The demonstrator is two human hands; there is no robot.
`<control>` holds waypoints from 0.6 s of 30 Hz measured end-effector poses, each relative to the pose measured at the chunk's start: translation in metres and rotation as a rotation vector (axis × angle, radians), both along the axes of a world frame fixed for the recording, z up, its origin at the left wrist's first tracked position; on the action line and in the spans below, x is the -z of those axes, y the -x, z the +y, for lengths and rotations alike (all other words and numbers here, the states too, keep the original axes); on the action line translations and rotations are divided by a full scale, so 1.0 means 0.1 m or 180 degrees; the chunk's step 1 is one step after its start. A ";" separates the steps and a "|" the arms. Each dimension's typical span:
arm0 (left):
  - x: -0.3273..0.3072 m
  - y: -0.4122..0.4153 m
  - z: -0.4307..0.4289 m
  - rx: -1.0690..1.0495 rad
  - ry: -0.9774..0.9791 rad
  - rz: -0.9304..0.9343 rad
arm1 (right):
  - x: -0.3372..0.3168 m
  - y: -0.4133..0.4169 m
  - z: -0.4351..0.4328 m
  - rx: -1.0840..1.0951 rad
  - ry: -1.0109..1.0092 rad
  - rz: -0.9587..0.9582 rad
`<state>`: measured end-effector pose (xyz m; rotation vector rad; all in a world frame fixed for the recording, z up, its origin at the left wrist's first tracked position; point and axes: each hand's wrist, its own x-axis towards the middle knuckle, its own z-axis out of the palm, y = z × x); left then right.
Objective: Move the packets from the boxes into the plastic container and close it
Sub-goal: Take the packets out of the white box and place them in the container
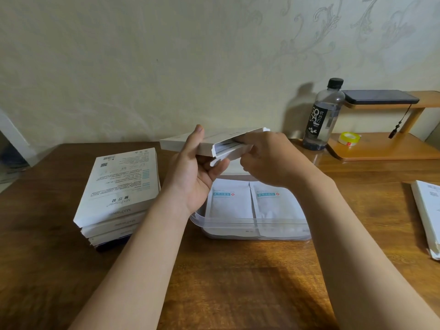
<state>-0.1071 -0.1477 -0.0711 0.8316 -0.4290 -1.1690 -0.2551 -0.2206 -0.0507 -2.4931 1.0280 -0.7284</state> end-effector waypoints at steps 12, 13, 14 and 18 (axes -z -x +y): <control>-0.01 -0.01 0.03 -0.0060 -0.0008 0.0201 | -0.07 0.25 -0.17 -0.0183 0.0361 -0.0969; -0.01 -0.02 0.03 -0.0077 0.0009 0.0232 | -0.08 0.29 -0.18 -0.0216 0.0283 -0.1230; -0.01 -0.02 0.03 -0.0111 0.0025 0.0267 | -0.09 0.31 -0.20 -0.0321 0.0076 -0.1567; -0.01 -0.03 0.01 -0.0182 -0.0004 0.0325 | -0.14 0.32 -0.22 -0.0927 -0.0798 -0.3317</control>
